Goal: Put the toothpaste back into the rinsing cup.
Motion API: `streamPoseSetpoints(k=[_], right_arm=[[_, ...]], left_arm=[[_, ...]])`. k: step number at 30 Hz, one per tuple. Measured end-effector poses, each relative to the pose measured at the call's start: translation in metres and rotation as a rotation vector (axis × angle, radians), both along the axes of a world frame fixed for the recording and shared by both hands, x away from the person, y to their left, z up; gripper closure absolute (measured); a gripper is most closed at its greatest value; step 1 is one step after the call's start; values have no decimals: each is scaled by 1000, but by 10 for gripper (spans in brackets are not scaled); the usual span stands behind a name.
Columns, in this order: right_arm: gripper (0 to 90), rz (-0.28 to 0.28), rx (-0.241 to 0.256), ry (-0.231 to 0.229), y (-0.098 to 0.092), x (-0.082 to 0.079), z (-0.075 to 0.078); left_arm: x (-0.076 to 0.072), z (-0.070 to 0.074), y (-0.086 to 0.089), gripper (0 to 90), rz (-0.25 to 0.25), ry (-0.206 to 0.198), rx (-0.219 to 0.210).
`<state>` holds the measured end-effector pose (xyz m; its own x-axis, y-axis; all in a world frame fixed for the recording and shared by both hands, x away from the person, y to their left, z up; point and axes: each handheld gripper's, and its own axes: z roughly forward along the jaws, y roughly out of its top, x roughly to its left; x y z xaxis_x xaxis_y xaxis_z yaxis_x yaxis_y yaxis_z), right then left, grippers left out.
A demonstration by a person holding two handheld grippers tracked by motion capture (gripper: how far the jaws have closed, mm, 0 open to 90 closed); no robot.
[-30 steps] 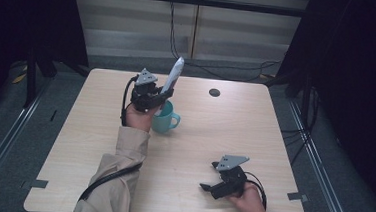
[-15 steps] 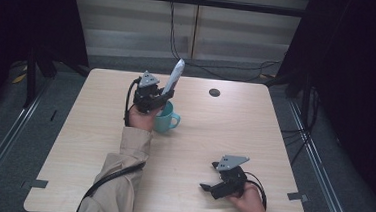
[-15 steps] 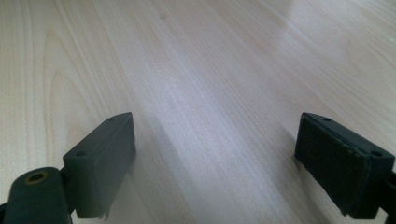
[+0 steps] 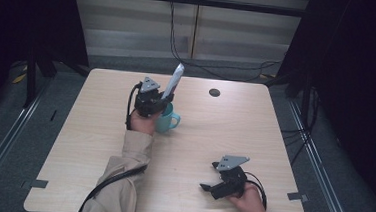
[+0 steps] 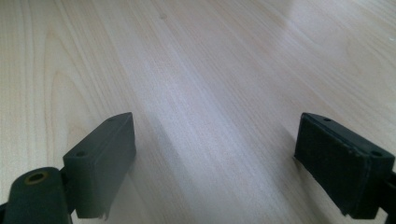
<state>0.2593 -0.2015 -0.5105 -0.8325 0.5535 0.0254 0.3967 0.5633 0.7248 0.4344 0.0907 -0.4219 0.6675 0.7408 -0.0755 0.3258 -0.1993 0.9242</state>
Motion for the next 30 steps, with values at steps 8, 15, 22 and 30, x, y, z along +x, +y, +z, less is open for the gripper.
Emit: streamPoseSetpoints(k=[8, 15, 22, 30], right_arm=[[116, 0, 0, 1, 0, 0, 0], [116, 0, 0, 1, 0, 0, 0], [116, 0, 0, 0, 0, 0, 0], [116, 0, 0, 1, 0, 0, 0]], left_arm=[[-2, -4, 1, 727, 5, 12, -1], [-3, -7, 1, 725, 11, 18, 1], [-4, -11, 1, 723, 14, 31, 2], [-2, -18, 3, 712, 20, 50, 11]])
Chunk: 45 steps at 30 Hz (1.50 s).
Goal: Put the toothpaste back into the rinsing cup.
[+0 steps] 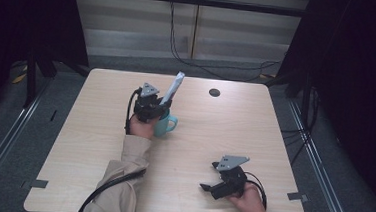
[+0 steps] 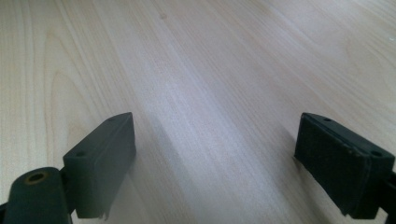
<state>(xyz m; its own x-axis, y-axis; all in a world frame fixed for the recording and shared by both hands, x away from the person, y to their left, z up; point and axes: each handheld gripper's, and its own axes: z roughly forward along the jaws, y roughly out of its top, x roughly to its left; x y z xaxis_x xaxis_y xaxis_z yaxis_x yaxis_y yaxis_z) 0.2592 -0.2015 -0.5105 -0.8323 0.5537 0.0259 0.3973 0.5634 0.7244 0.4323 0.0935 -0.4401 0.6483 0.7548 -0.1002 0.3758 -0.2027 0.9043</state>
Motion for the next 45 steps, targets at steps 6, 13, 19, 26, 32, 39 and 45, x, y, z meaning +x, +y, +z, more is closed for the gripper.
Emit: streamPoseSetpoints(k=[6, 13, 19, 26, 32, 39, 45], right_arm=[[116, 0, 0, 0, 0, 0, 0], [116, 0, 0, 0, 0, 0, 0], [116, 0, 0, 0, 0, 0, 0], [116, 0, 0, 0, 0, 0, 0], [116, 0, 0, 0, 0, 0, 0], [116, 0, 0, 0, 0, 0, 0], [116, 1, 0, -1, 0, 0, 0]], left_arm=[[1, 2, 2, 691, 1, 6, -13], [1, 5, 1, 672, -4, 2, -6], [1, 7, 2, 720, 1, 6, 11], [-2, 7, 3, 725, 22, 0, 15], [-2, 8, 6, 733, -6, 0, 24], [-2, 8, 4, 729, -2, -1, 40], [-2, 11, 3, 743, -1, -6, 51]])
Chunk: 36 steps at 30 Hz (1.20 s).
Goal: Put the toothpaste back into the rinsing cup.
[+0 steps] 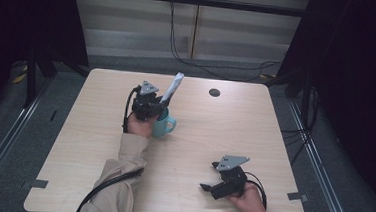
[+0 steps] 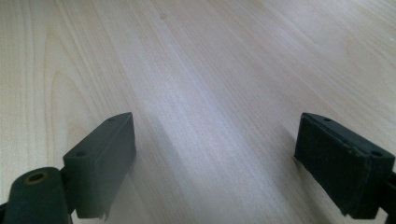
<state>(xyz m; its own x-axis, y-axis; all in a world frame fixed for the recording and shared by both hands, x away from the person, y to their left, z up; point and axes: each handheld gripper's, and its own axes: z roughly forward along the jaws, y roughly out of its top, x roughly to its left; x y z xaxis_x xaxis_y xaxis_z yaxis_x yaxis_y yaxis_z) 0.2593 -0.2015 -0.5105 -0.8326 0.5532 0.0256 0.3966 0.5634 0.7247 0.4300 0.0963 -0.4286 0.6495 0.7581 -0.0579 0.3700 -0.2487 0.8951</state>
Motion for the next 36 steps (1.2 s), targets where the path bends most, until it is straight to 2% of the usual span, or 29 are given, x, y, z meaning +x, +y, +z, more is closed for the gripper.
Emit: streamPoseSetpoints(k=[3, 6, 8, 12, 15, 19, 25, 30, 33, 36], right_arm=[[116, 0, 0, 1, 0, 0, 0], [116, 0, 0, 0, 0, 0, 0], [116, -1, 0, 1, 0, 0, 0], [116, -1, 0, 1, 0, 0, 0], [116, -1, 0, 1, 0, 0, 0], [116, 0, 0, 0, 0, 0, 0], [116, 0, 0, 0, 0, 0, 0], [116, -1, 0, 1, 0, 0, 0], [116, 0, 0, 1, 0, 0, 0], [116, 0, 0, 1, 0, 0, 0]], left_arm=[[-1, 0, -2, 748, -1, -14, 27], [-2, -2, -1, 747, 11, -23, 27], [-3, -4, 0, 742, 20, -13, 3], [-4, -2, -1, 729, 13, -6, 23], [-3, 0, 0, 721, 17, 18, 15], [-3, 4, 1, 726, 7, 35, 51], [-1, 6, 1, 726, 21, 63, 41], [-1, 10, -2, 726, 18, 71, 86], [0, 9, -1, 724, 20, 82, 66], [0, 10, -1, 722, 24, 85, 70]])
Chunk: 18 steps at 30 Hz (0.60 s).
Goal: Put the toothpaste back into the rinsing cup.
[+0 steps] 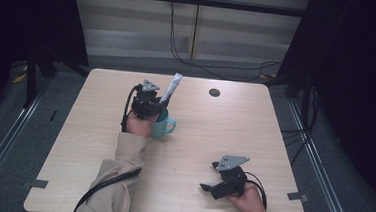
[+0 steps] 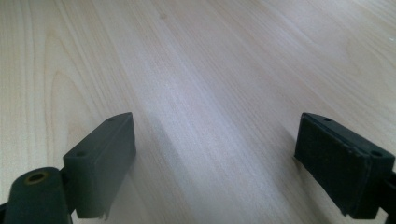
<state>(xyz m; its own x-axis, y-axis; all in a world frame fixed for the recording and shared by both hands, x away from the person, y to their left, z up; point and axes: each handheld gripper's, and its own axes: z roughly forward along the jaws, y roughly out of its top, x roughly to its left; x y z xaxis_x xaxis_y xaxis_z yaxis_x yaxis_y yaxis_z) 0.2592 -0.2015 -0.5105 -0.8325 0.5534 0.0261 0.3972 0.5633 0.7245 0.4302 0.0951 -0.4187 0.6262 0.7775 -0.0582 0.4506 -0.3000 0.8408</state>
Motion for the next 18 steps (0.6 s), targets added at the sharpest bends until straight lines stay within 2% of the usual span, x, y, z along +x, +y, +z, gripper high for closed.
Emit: streamPoseSetpoints(k=[5, 12, 16, 18], right_arm=[[116, 0, 0, 0, 0, 0, 0], [116, 0, 0, 0, 0, 0, 0], [116, 0, 0, 0, 0, 0, 0], [117, 0, 0, 0, 0, 0, 0]], left_arm=[[0, 4, 1, 714, -3, 0, -13], [1, 7, 1, 743, -19, 16, 4], [-2, 5, 2, 756, -8, -8, -7], [-5, 4, 3, 758, 3, -27, -28]])
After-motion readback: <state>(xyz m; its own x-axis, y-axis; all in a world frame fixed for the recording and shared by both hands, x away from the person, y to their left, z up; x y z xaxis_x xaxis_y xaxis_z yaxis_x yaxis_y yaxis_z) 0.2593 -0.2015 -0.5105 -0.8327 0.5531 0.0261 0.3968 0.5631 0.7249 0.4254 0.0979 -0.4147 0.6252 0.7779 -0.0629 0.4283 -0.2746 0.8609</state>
